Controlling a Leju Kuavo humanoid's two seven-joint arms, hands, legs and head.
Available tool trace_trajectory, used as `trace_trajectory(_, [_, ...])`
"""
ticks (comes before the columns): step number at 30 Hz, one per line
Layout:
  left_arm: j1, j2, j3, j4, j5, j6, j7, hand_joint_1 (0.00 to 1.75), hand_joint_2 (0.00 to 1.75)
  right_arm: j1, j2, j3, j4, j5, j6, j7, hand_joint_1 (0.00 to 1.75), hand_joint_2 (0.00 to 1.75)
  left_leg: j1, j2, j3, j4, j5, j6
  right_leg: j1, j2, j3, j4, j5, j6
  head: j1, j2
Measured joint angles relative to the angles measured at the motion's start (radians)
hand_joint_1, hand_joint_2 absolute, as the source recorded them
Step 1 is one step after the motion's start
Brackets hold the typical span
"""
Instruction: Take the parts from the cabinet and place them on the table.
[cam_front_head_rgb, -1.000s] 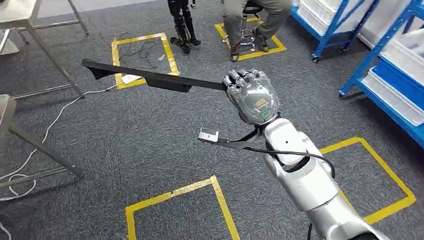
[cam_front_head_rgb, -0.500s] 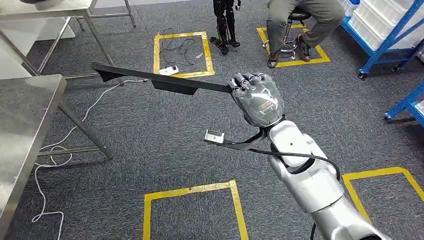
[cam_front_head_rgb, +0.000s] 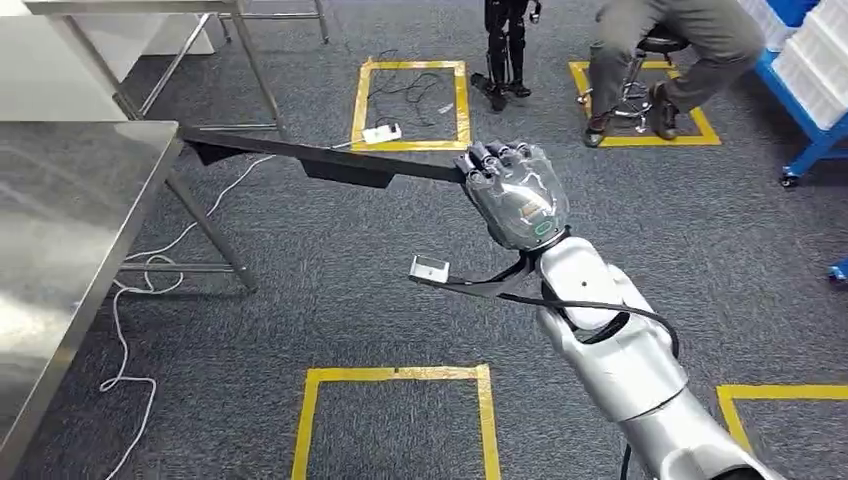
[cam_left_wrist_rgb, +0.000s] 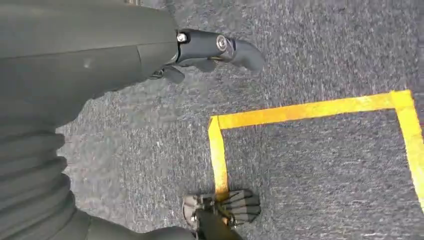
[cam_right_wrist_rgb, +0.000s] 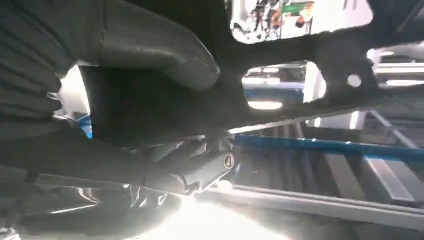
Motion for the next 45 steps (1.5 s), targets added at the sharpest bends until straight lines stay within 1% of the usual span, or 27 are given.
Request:
trace_trajectory(2, [0.001, 0.000, 0.000, 0.000, 0.000, 0.000, 0.003, 0.00, 1.75, -0.001, 0.002, -0.001, -0.001, 0.003, 0.000, 0.000, 1.75, 1.75, 0.010, -0.022, 0.013, -0.033, 0.015, 0.016, 0.011, -0.012, 0.008, -0.008, -0.005, 0.005, -0.001, 0.000])
trace_trajectory(4, [-0.003, -0.003, 0.000, 0.000, 0.000, 0.000, 0.004, 0.00, 1.75, -0.001, 0.000, -0.003, 0.000, 0.005, 0.000, 0.000, 1.75, 1.75, 0.021, -0.046, 0.023, -0.050, 0.029, 0.026, -0.007, 0.093, -0.030, 0.066, -0.041, 0.003, -0.002, 0.000])
trace_trajectory(6, [-0.009, -0.003, 0.000, 0.000, 0.001, 0.000, 0.004, 0.00, 1.75, 0.006, -0.005, -0.006, 0.003, 0.005, -0.001, 0.000, 1.75, 1.75, 0.029, -0.076, 0.017, -0.052, 0.032, 0.023, -0.019, 0.119, -0.114, 0.233, -0.100, 0.005, 0.005, 0.000])
trace_trajectory(8, [-0.007, -0.005, 0.000, 0.000, 0.000, 0.000, 0.004, 0.00, 1.75, 0.012, -0.006, -0.006, 0.008, 0.005, -0.001, 0.000, 1.75, 1.75, 0.035, -0.106, 0.015, -0.051, 0.035, 0.016, -0.036, 0.119, -0.160, 0.319, -0.114, 0.024, 0.005, 0.000])
trace_trajectory(9, [-0.006, -0.005, 0.000, 0.000, 0.000, 0.000, 0.004, 0.00, 1.75, 0.014, -0.008, -0.007, 0.010, 0.006, -0.001, 0.000, 1.75, 1.75, 0.039, -0.120, 0.015, -0.051, 0.038, 0.012, -0.044, 0.119, -0.143, 0.283, -0.094, 0.040, 0.006, 0.000])
trace_trajectory(11, [-0.005, -0.005, 0.001, 0.000, -0.002, 0.000, 0.003, 0.00, 1.75, 0.015, -0.010, -0.007, 0.011, 0.008, -0.001, 0.000, 1.75, 1.75, 0.053, -0.149, 0.014, -0.045, 0.038, -0.004, -0.069, 0.126, -0.057, 0.102, -0.019, 0.079, 0.005, 0.000])
trace_trajectory(12, [-0.006, -0.005, 0.000, 0.000, -0.003, 0.000, 0.003, 0.00, 1.75, 0.015, -0.010, -0.007, 0.011, 0.009, -0.001, 0.000, 1.75, 1.75, 0.056, -0.161, 0.009, -0.039, 0.036, -0.016, -0.082, 0.153, -0.016, 0.021, 0.008, 0.095, 0.007, 0.000])
trace_trajectory(13, [-0.006, 0.002, 0.001, 0.000, -0.003, 0.000, 0.003, 0.00, 1.75, 0.015, -0.010, -0.007, 0.013, 0.009, -0.001, 0.000, 1.75, 1.75, 0.056, -0.172, -0.001, -0.034, 0.036, -0.029, -0.080, 0.193, -0.006, 0.013, 0.001, 0.099, 0.009, 0.000])
trace_trajectory(14, [-0.006, 0.002, 0.001, 0.000, -0.003, 0.000, 0.003, 0.00, 1.75, 0.015, -0.008, -0.007, 0.013, 0.009, -0.002, 0.001, 1.75, 1.75, 0.056, -0.180, -0.009, -0.024, 0.040, -0.035, -0.079, 0.175, -0.012, 0.011, 0.007, 0.083, 0.007, 0.000])
trace_trajectory(17, [0.005, 0.000, 0.002, 0.000, -0.002, 0.000, 0.004, 0.00, 1.75, 0.016, -0.002, -0.007, 0.013, 0.015, -0.002, 0.001, 1.75, 1.75, 0.067, -0.198, -0.016, -0.032, 0.044, -0.048, -0.068, 0.149, -0.012, 0.021, 0.008, 0.072, 0.008, 0.000])
trace_trajectory(19, [0.005, -0.002, 0.002, 0.001, -0.001, 0.000, 0.004, 0.00, 1.75, 0.014, 0.009, -0.005, 0.014, 0.017, -0.001, -0.003, 1.75, 1.75, 0.061, -0.107, -0.041, 0.033, -0.003, -0.049, -0.061, 0.135, -0.010, 0.015, 0.014, 0.054, 0.002, 0.000])
trace_trajectory(21, [0.000, -0.002, 0.002, 0.001, -0.001, 0.000, 0.003, 0.00, 1.75, 0.013, 0.011, -0.005, 0.014, 0.017, -0.001, -0.004, 1.75, 1.75, 0.060, -0.077, -0.117, 0.209, -0.090, -0.047, -0.045, 0.112, -0.011, 0.015, 0.013, 0.047, 0.003, 0.000])
trace_trajectory(23, [0.001, -0.003, 0.002, 0.001, -0.002, 0.000, 0.004, 0.00, 1.75, 0.014, 0.011, -0.005, 0.018, 0.016, -0.001, -0.004, 1.75, 1.75, 0.055, -0.076, -0.162, 0.321, -0.127, -0.035, -0.030, 0.091, -0.011, 0.015, 0.010, 0.041, 0.003, 0.000])
trace_trajectory(25, [0.003, -0.003, 0.002, 0.001, -0.005, 0.000, 0.003, 0.00, 1.75, 0.014, 0.010, -0.006, 0.021, 0.016, -0.001, -0.004, 1.75, 1.75, 0.036, -0.076, -0.109, 0.239, -0.081, -0.008, -0.019, 0.073, -0.007, 0.015, 0.006, 0.036, 0.003, 0.000])
trace_trajectory(26, [0.003, -0.003, 0.002, 0.000, -0.009, -0.001, 0.004, 0.00, 1.75, 0.014, 0.010, -0.007, 0.021, 0.016, -0.001, -0.004, 1.75, 1.75, 0.024, -0.072, -0.063, 0.161, -0.047, 0.005, -0.016, 0.066, -0.004, 0.015, 0.005, 0.034, 0.004, 0.000])
trace_trajectory(27, [0.002, -0.002, 0.002, 0.000, -0.013, -0.002, 0.004, 0.00, 1.75, 0.014, 0.010, -0.008, 0.021, 0.016, -0.002, -0.004, 1.75, 1.75, 0.002, -0.050, 0.001, 0.057, -0.006, 0.027, -0.015, 0.058, 0.002, 0.014, 0.002, 0.030, 0.003, 0.000])
trace_trajectory(28, [-0.001, 0.005, 0.002, -0.001, -0.014, -0.002, 0.005, 0.00, 1.75, 0.015, 0.009, -0.010, 0.021, 0.016, -0.002, -0.003, 1.75, 1.75, -0.014, -0.008, 0.027, 0.019, -0.025, 0.048, -0.013, 0.049, 0.004, 0.009, 0.002, 0.030, 0.006, 0.000])
trace_trajectory(29, [-0.005, 0.006, 0.002, -0.001, -0.016, -0.002, 0.005, 0.00, 1.75, 0.016, 0.006, -0.013, 0.021, 0.016, -0.002, -0.003, 1.75, 1.75, -0.020, -0.007, 0.027, 0.004, -0.021, 0.051, -0.009, 0.039, 0.002, 0.009, 0.002, 0.030, 0.003, 0.000])
trace_trajectory(32, [-0.005, 0.007, 0.002, -0.001, -0.017, -0.003, 0.006, 0.00, 1.75, 0.018, 0.004, -0.018, 0.021, 0.016, -0.002, -0.002, 1.75, 1.75, -0.021, -0.032, 0.033, -0.017, -0.015, 0.065, -0.005, 0.012, 0.012, -0.006, 0.005, 0.034, 0.001, 0.000])
trace_trajectory(33, [-0.002, 0.006, 0.002, -0.001, -0.018, -0.002, 0.008, 0.00, 1.75, 0.019, 0.003, -0.023, 0.018, 0.016, -0.003, -0.003, 1.75, 1.75, 0.002, -0.041, 0.063, -0.060, 0.003, 0.063, 0.004, 0.020, 0.004, -0.002, -0.005, 0.032, 0.002, 0.000])
trace_trajectory(35, [-0.007, 0.002, 0.002, -0.001, -0.020, -0.002, 0.008, 0.00, 1.75, 0.015, -0.006, -0.029, 0.018, 0.015, -0.002, -0.003, 1.75, 1.75, 0.003, -0.056, 0.071, -0.074, 0.016, 0.064, -0.009, 0.096, -0.034, 0.093, -0.047, 0.032, 0.001, 0.000])
trace_trajectory(36, [-0.010, 0.001, 0.002, 0.000, -0.022, -0.003, 0.008, 0.00, 1.75, 0.016, -0.014, -0.032, 0.018, 0.015, -0.002, -0.003, 1.75, 1.75, 0.008, -0.069, 0.067, -0.075, 0.018, 0.060, -0.014, 0.113, -0.076, 0.175, -0.076, 0.035, 0.009, 0.000])
trace_trajectory(38, [-0.010, -0.003, 0.002, 0.000, -0.022, -0.003, 0.008, 0.00, 1.75, 0.018, -0.021, -0.036, 0.020, 0.015, -0.002, -0.003, 1.75, 1.75, 0.014, -0.094, 0.062, -0.073, 0.020, 0.053, -0.030, 0.117, -0.140, 0.300, -0.110, 0.052, 0.008, 0.000])
trace_trajectory(40, [-0.009, -0.005, 0.002, 0.000, -0.022, -0.003, 0.008, 0.00, 1.75, 0.019, -0.029, -0.044, 0.023, 0.015, -0.002, -0.003, 1.75, 1.75, 0.025, -0.117, 0.062, -0.068, 0.018, 0.040, -0.048, 0.117, -0.119, 0.244, -0.070, 0.084, 0.008, 0.000])
trace_trajectory(42, [-0.009, -0.006, 0.002, 0.000, -0.022, -0.005, 0.008, 0.00, 1.75, 0.019, -0.033, -0.046, 0.023, 0.015, -0.002, -0.004, 1.75, 1.75, 0.038, -0.136, 0.058, -0.051, 0.009, 0.019, -0.070, 0.124, -0.035, 0.069, 0.005, 0.123, 0.009, 0.000])
trace_trajectory(43, [-0.009, -0.002, 0.002, -0.001, -0.022, -0.005, 0.008, 0.00, 1.75, 0.019, -0.035, -0.046, 0.024, 0.015, -0.002, -0.003, 1.75, 1.75, 0.039, -0.144, 0.043, -0.036, 0.002, 0.002, -0.079, 0.153, -0.011, 0.012, 0.009, 0.135, 0.010, 0.000])
trace_trajectory(45, [-0.010, -0.001, 0.002, -0.001, -0.024, -0.005, 0.008, 0.00, 1.75, 0.018, -0.033, -0.047, 0.026, 0.015, -0.001, -0.003, 1.75, 1.75, 0.037, -0.156, 0.018, -0.015, 0.004, -0.009, -0.071, 0.147, -0.015, 0.019, 0.017, 0.095, 0.009, 0.000])
